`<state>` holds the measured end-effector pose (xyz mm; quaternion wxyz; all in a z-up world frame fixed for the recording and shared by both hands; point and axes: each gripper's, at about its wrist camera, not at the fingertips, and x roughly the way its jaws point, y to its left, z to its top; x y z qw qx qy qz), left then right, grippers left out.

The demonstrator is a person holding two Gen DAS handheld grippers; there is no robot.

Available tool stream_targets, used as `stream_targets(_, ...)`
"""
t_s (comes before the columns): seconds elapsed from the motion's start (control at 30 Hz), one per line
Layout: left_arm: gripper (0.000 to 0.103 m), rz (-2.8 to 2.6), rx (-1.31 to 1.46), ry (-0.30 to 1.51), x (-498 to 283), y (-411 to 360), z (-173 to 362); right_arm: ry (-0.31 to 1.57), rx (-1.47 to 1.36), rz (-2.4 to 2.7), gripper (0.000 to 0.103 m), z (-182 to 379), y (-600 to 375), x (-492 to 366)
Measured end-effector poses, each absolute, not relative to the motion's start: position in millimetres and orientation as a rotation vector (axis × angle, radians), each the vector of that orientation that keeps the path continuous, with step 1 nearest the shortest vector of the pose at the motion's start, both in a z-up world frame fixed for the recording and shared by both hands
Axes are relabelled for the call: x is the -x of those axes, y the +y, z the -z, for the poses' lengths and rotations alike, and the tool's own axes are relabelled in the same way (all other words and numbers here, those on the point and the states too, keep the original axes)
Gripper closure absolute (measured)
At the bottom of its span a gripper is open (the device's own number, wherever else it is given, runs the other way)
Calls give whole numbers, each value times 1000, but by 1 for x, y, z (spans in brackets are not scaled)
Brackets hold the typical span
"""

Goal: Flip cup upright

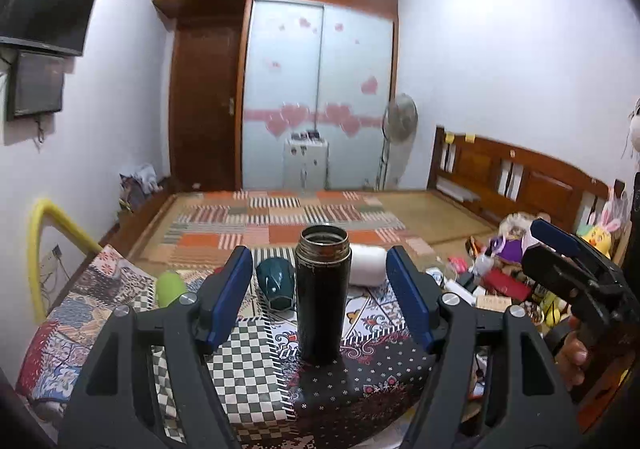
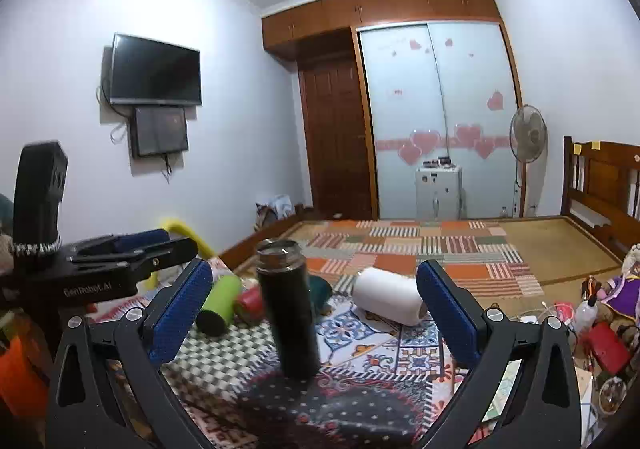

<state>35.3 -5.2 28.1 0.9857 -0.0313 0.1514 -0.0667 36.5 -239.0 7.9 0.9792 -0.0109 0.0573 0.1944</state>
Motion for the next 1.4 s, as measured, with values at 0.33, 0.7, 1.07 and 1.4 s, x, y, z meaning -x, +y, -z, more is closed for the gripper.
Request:
stream_targets(0.33, 16, 34, 37, 176, 22, -7, -26, 41, 42, -355, 0, -8, -220, 7)
stream_targets(0.7, 3, 3, 36, 124, 43, -10, -18, 40, 54, -317, 0, 0, -218, 16)
stream_targets(1.07, 0, -1, 34, 128, 43, -11, -15, 44, 47, -293, 0, 2, -221, 18)
stream_targets(1.4, 0, -3, 38, 131, 40, -11, -13, 42, 55, -288, 0, 1, -219, 20)
